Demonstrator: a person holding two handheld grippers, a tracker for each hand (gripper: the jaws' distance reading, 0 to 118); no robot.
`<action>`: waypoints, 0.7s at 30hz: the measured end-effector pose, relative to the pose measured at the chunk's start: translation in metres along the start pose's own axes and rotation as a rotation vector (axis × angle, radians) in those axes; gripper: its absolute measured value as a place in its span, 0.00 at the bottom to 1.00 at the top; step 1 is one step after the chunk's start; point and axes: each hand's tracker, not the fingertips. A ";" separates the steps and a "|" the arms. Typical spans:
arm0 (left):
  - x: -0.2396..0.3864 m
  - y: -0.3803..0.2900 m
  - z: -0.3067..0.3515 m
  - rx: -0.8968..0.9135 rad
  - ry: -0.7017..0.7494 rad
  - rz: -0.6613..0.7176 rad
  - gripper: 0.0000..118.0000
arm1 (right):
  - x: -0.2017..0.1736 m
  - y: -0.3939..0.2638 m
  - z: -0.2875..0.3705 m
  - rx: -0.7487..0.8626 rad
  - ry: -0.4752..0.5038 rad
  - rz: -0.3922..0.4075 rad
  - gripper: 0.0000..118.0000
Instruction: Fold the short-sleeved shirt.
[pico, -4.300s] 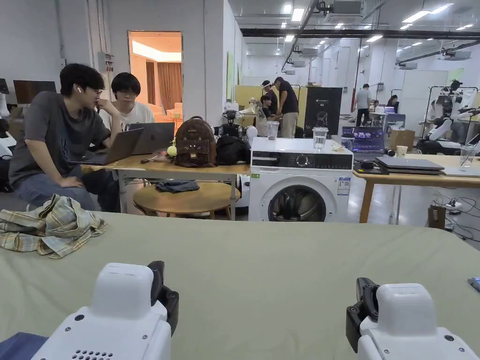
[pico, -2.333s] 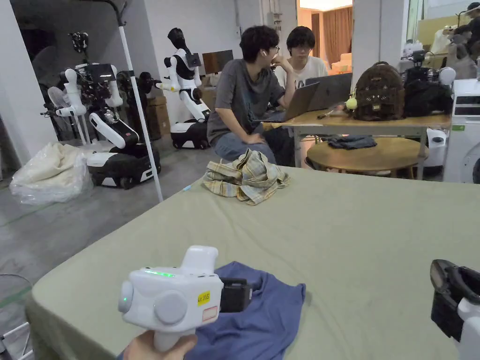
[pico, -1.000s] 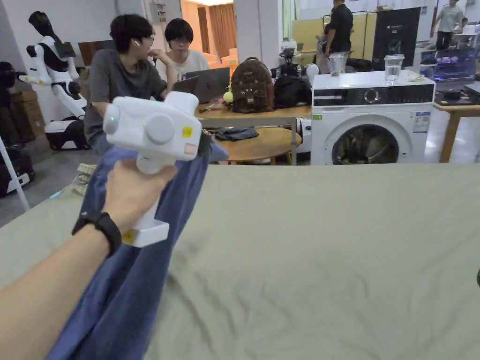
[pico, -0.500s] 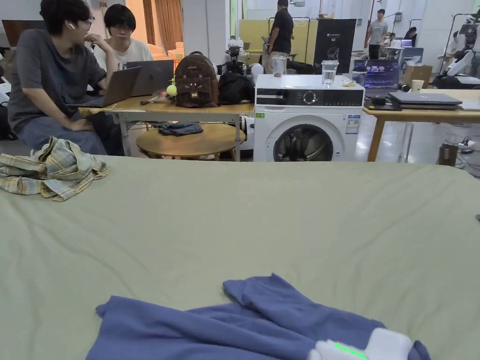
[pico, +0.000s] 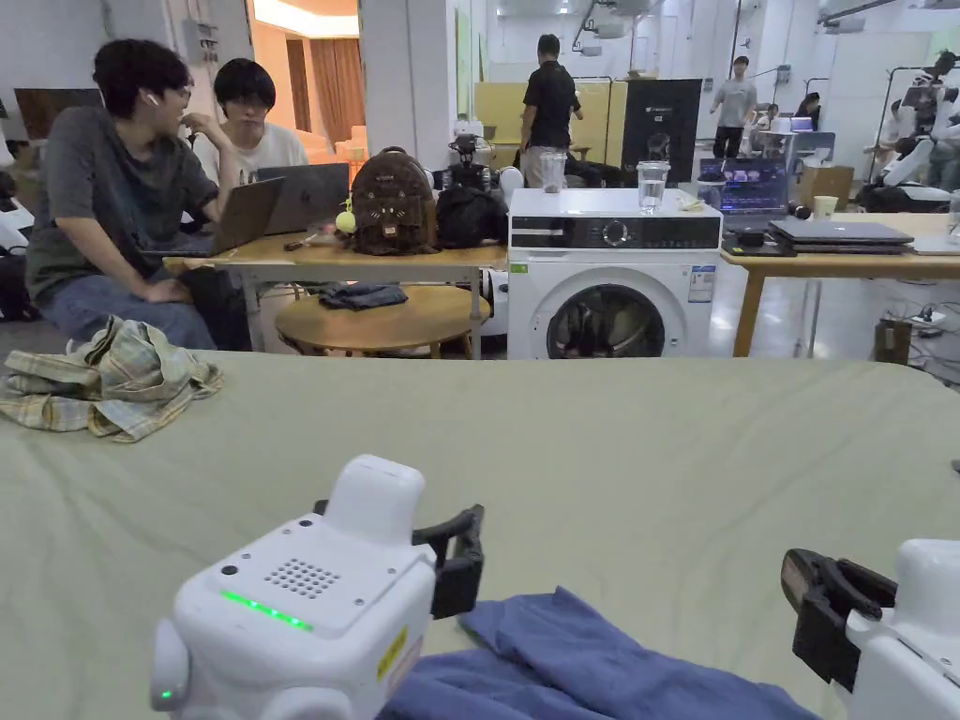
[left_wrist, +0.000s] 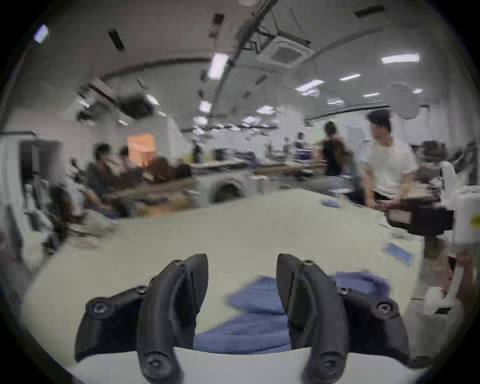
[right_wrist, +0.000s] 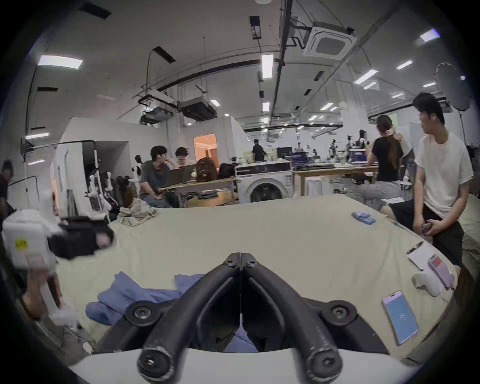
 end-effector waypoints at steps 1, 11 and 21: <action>-0.016 -0.001 0.009 -0.005 0.049 -0.002 0.43 | -0.004 -0.003 -0.004 -0.006 0.010 -0.002 0.00; -0.087 -0.028 0.028 -0.149 0.077 0.103 0.00 | -0.028 -0.021 -0.013 -0.066 0.059 0.037 0.00; -0.157 -0.087 -0.091 -0.657 0.017 0.283 0.48 | 0.006 -0.038 0.004 -0.114 0.035 -0.016 0.00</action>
